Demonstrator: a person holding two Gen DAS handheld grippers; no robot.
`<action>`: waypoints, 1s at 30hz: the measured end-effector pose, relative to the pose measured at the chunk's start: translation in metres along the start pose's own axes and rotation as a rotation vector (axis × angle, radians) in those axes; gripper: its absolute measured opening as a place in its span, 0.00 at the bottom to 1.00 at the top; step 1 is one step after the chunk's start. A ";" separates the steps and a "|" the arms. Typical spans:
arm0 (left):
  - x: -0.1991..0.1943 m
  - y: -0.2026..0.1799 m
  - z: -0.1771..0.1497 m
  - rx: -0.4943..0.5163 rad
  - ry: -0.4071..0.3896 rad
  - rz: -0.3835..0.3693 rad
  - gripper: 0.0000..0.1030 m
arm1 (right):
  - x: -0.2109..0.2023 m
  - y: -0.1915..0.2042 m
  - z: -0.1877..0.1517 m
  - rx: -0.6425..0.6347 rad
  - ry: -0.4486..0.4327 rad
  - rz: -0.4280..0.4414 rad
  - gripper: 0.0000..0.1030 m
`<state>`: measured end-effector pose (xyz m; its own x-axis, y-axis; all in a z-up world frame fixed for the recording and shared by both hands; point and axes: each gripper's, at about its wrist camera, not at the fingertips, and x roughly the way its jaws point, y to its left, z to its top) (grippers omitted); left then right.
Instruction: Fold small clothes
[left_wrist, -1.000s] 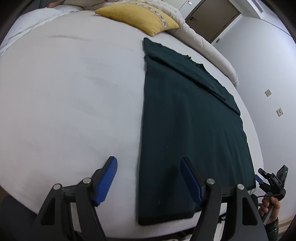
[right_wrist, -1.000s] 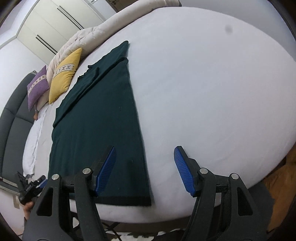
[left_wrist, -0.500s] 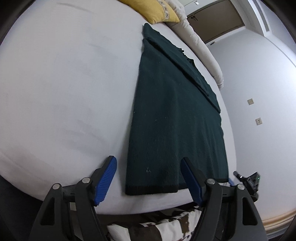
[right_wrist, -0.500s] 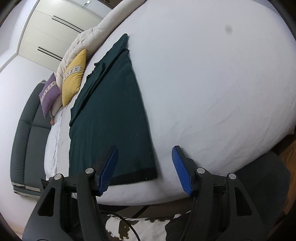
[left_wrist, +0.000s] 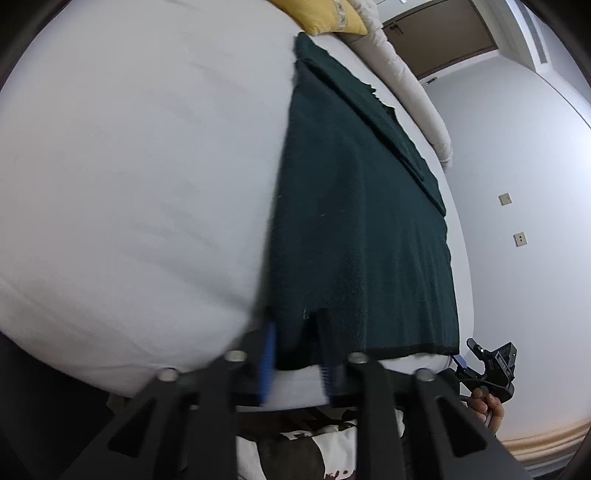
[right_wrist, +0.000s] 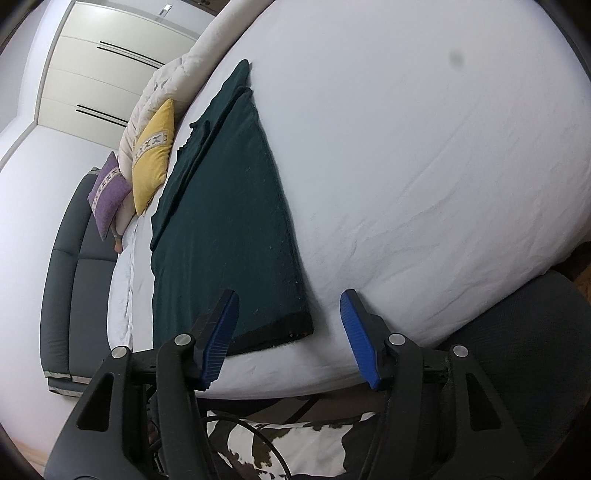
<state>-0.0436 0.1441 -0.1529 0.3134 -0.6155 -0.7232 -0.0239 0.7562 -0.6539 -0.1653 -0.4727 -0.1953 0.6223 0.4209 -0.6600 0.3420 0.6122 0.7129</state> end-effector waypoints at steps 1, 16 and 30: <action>0.000 0.001 -0.001 -0.004 -0.001 -0.002 0.12 | 0.000 0.000 0.001 0.003 0.001 0.002 0.53; -0.011 0.003 0.000 -0.011 -0.027 -0.004 0.07 | 0.010 0.004 0.002 0.016 0.024 0.009 0.42; -0.031 0.002 0.009 -0.036 -0.073 -0.096 0.06 | 0.019 0.032 0.000 -0.035 0.016 0.009 0.05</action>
<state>-0.0447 0.1667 -0.1295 0.3839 -0.6662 -0.6394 -0.0241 0.6849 -0.7282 -0.1424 -0.4455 -0.1852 0.6136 0.4369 -0.6578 0.3117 0.6313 0.7101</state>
